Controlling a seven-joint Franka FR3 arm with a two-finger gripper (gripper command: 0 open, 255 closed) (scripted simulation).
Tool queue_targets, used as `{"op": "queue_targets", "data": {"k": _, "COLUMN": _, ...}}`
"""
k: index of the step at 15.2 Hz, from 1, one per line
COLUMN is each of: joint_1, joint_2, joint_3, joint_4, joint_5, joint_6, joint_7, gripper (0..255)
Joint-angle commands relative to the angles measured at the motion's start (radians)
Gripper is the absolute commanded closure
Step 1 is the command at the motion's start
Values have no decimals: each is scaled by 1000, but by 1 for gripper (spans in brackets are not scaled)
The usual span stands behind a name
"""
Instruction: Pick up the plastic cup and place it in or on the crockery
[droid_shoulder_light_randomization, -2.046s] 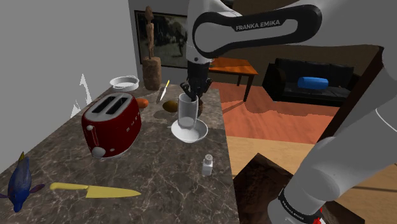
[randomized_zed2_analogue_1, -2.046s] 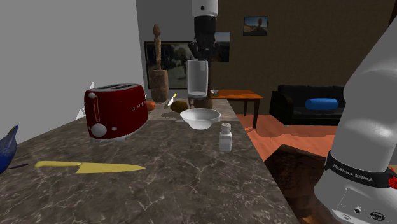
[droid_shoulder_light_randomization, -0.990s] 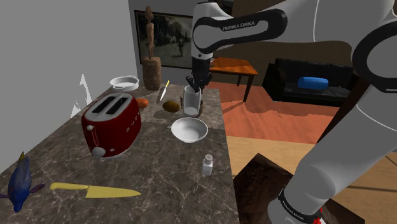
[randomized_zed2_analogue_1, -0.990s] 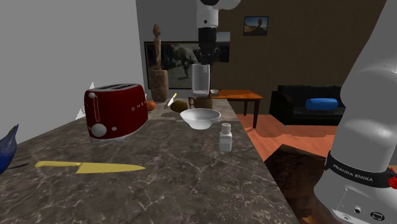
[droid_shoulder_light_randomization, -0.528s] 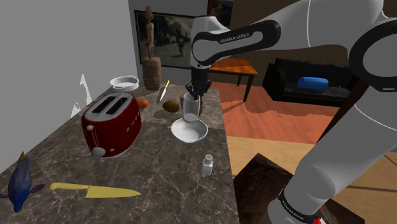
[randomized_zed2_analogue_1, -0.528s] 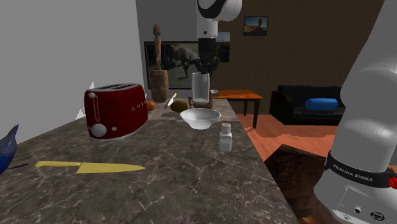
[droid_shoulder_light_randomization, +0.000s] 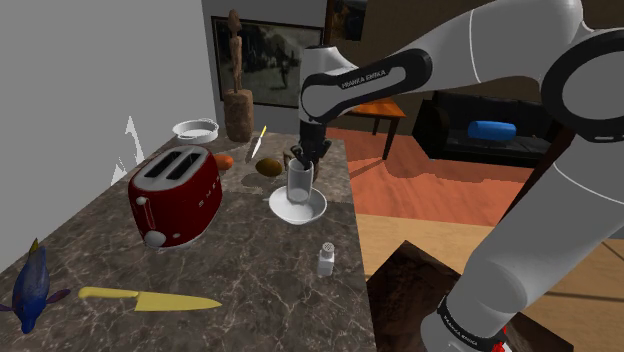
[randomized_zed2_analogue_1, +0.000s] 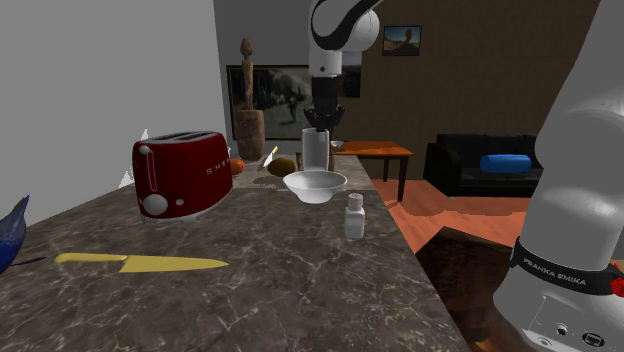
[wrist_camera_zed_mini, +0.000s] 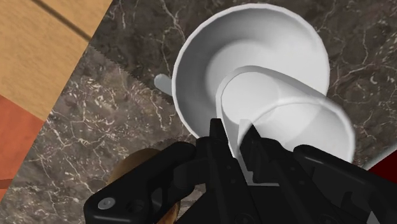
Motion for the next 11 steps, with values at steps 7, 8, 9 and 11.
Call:
{"op": "queue_targets", "data": {"k": 7, "joint_1": -1, "joint_2": 2, "joint_3": -1, "joint_4": -7, "joint_5": -1, "joint_6": 10, "joint_7": -1, "gripper": 255}}
{"op": "queue_targets", "data": {"k": 8, "joint_1": -1, "joint_2": 2, "joint_3": -1, "joint_4": -7, "joint_5": -1, "joint_6": 10, "joint_7": -1, "gripper": 0}}
{"op": "queue_targets", "data": {"k": 9, "joint_1": -1, "joint_2": 2, "joint_3": -1, "joint_4": -7, "joint_5": -1, "joint_6": 10, "joint_7": -1, "gripper": 0}}
{"op": "queue_targets", "data": {"k": 11, "joint_1": -1, "joint_2": 2, "joint_3": -1, "joint_4": -7, "joint_5": -1, "joint_6": 10, "joint_7": -1, "gripper": 0}}
